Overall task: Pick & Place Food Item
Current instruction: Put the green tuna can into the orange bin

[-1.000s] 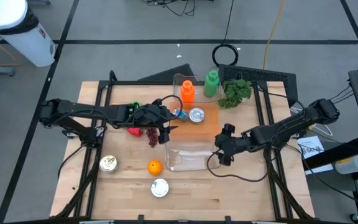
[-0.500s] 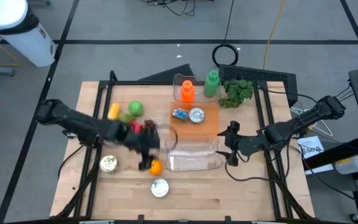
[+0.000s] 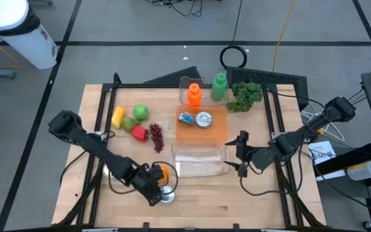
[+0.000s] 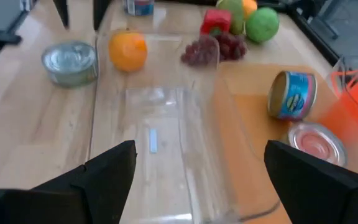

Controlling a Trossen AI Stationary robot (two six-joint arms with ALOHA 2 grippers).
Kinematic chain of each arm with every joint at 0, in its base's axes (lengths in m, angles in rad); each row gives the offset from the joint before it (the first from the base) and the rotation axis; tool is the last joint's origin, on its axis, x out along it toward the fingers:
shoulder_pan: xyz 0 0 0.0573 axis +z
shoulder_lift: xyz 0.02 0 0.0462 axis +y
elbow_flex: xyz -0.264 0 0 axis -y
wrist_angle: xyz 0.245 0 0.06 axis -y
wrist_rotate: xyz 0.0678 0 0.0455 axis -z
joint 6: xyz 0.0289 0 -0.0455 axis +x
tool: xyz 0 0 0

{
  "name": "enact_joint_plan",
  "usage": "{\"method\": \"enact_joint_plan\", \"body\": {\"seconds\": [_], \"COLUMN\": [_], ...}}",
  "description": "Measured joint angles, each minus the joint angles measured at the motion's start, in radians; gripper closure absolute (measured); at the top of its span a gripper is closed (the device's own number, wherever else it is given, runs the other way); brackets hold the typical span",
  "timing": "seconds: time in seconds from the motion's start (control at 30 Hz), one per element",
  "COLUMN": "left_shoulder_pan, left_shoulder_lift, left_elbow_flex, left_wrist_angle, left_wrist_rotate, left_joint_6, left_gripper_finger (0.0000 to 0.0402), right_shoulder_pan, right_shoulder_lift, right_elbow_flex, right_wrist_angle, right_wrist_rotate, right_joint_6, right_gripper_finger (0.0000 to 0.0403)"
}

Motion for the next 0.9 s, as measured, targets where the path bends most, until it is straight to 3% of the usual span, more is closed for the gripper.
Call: {"method": "enact_joint_plan", "body": {"seconds": [0.37, 0.7, 0.9], "left_shoulder_pan": [0.018, 0.056, 0.051], "left_shoulder_lift": [0.116, 0.096, 0.099], "left_elbow_flex": [0.001, 0.0, -0.002], "left_wrist_angle": [-0.048, -0.388, -0.454], "left_wrist_rotate": [0.027, 0.159, 0.169], "left_joint_6": [-0.169, -0.402, -0.416], "left_gripper_finger": [0.0172, 0.0172, 0.0172], "right_shoulder_pan": [0.031, 0.033, 0.033], "right_shoulder_lift": [0.0, 0.0, 0.0], "right_elbow_flex": [0.0, 0.0, 0.0], "right_wrist_angle": [0.041, 0.043, 0.042], "right_wrist_rotate": [0.0, 0.0, 0.0], "right_joint_6": [-0.021, -0.027, -0.031], "right_gripper_finger": [0.0067, 0.0067, 0.0067]}}
